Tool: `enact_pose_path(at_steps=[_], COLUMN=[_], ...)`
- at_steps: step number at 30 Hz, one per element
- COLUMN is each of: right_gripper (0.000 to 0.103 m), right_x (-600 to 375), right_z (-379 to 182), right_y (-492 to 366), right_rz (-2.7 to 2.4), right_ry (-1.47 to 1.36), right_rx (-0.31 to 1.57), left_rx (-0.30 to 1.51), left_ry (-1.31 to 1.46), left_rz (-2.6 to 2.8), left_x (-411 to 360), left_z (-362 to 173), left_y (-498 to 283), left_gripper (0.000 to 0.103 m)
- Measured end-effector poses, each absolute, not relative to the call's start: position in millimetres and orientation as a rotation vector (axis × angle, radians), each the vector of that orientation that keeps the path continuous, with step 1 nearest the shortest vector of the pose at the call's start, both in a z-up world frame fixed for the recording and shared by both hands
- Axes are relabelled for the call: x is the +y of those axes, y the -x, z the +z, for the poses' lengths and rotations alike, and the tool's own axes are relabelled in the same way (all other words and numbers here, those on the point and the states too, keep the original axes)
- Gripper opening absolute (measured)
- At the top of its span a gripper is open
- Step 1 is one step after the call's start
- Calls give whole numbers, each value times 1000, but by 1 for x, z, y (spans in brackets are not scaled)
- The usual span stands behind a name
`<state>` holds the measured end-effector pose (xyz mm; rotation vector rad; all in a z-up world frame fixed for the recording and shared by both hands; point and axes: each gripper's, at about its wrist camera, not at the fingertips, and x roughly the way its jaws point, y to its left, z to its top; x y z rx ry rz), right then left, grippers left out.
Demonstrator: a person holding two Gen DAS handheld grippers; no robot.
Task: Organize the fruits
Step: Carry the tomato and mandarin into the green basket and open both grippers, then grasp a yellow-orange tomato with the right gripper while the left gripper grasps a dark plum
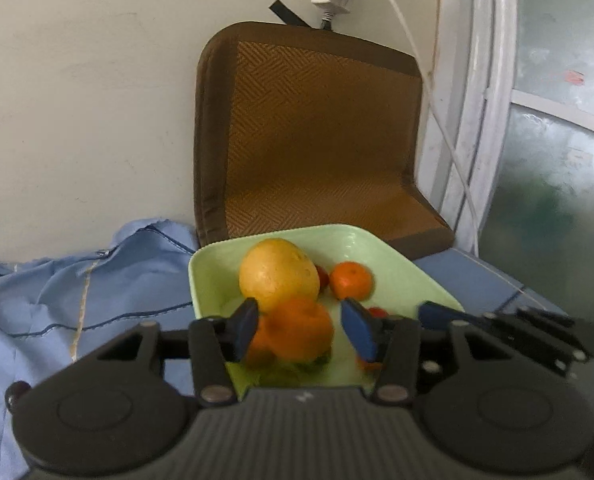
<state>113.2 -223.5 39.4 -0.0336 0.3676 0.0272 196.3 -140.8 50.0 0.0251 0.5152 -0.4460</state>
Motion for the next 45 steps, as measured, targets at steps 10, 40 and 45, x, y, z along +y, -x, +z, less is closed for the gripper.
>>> enact_pose_path(at_steps=[10,40,45], right_gripper=[42,42,43], right_x=[-235,-80,-70], right_z=[45,47,36], right_y=[-99,-149,-184], right_rz=[-44,374,335], right_ry=[16,120,99], right_rx=[274,630,776], left_rx=[416,494,496], left_ry=[81,173,173], left_rz=[-331,-54,-59], left_x=[-58,94,93], left_z=[64,11,11], left_y=[-153,-103,-102], left_gripper=[56,55,56])
